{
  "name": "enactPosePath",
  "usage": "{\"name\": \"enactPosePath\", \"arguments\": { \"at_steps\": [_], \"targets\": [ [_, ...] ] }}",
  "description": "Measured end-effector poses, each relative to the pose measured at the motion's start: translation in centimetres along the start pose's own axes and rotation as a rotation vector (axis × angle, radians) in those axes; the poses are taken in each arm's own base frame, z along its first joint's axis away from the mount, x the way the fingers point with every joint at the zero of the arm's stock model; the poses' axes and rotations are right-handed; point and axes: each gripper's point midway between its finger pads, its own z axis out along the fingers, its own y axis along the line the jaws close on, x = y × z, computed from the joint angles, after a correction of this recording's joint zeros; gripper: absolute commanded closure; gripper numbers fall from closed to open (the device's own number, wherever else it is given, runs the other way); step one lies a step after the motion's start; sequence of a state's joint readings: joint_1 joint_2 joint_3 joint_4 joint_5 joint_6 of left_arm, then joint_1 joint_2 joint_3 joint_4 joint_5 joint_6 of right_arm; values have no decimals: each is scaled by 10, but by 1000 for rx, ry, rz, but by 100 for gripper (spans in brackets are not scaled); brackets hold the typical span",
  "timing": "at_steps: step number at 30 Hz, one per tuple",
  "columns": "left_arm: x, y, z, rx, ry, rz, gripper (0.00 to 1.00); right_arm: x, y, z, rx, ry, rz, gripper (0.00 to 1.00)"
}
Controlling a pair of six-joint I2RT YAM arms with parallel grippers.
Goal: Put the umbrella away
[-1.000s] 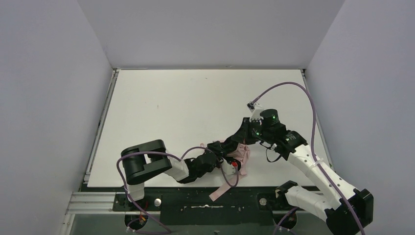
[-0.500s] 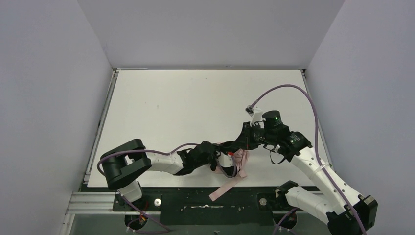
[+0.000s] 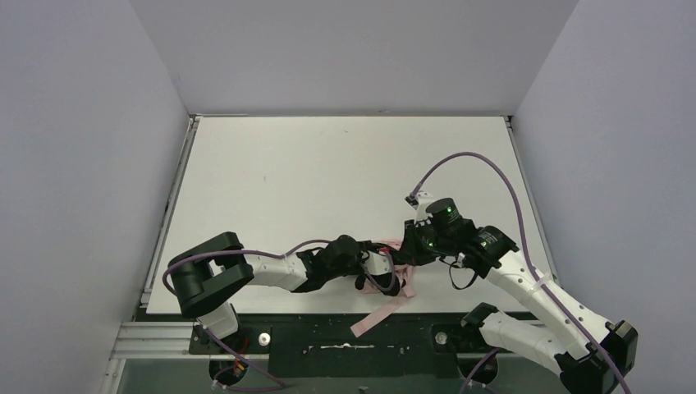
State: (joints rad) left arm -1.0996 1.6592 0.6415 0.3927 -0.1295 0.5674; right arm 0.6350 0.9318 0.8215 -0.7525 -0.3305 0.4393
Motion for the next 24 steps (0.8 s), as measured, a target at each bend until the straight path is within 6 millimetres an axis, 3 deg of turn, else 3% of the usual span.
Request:
{"name": "enactPosePath", "arguments": {
  "at_steps": [8, 15, 24],
  "targets": [
    [2, -1, 1, -19, 1, -77, 100, 26, 2, 8, -7, 20, 37, 100],
    [2, 0, 1, -24, -2, -115, 100, 58, -4, 28, 6, 71, 111, 99],
    [2, 1, 2, -30, -3, -118, 100, 80, -13, 48, 99, 154, 97, 72]
  ]
}}
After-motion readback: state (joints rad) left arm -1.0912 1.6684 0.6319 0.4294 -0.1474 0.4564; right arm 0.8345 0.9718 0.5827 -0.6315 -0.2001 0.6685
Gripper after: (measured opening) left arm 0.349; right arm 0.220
